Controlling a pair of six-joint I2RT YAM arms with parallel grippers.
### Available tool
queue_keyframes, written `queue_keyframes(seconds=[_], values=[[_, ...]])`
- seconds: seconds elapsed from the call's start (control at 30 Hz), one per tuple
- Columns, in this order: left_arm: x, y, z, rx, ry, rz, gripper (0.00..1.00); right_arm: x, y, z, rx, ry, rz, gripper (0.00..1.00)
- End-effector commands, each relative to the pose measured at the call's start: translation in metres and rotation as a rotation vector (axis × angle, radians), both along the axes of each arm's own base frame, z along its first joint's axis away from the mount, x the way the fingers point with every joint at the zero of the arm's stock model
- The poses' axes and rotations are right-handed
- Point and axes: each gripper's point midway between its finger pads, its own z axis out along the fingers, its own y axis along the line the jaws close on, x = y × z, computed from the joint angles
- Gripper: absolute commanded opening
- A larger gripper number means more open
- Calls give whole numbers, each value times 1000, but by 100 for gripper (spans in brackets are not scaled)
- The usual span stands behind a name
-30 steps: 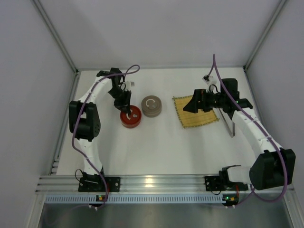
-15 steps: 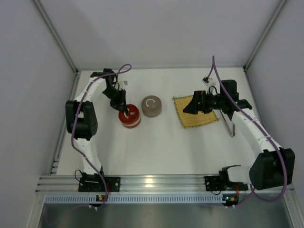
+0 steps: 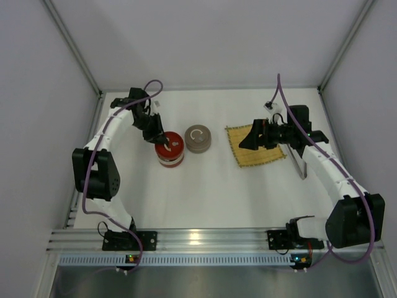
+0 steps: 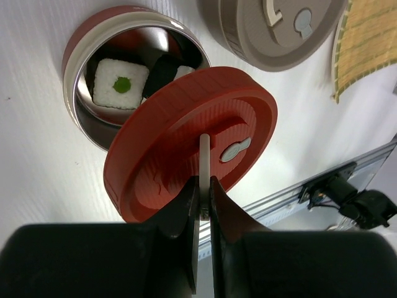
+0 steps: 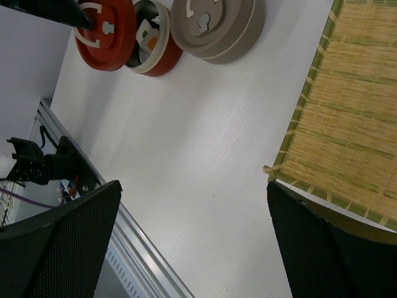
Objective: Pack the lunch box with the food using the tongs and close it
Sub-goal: Screw the box lid onto the packing box.
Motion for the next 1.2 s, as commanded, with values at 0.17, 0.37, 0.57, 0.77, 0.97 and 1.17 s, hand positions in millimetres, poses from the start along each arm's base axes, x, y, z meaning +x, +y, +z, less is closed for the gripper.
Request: queue_keyframes(seconds=[0.17, 0.37, 0.57, 0.77, 0.97, 1.17], values=[[3, -6, -13, -67, -9, 220, 0, 4, -7, 8, 1, -46, -18, 99], [11, -10, 8, -127, -60, 283, 0, 3, -5, 8, 6, -47, -10, 99], [20, -7, 9, -133, -112, 346, 0, 4, -4, 6, 13, -34, -3, 99], [24, 0, -10, -150, -71, 373, 0, 2, -4, 7, 13, -39, 6, 99], [28, 3, -19, -154, -48, 369, 0, 1, -3, 6, 15, -42, 12, 99], [27, 1, -32, -159, -17, 342, 0, 2, -3, 5, 15, -33, 13, 99]])
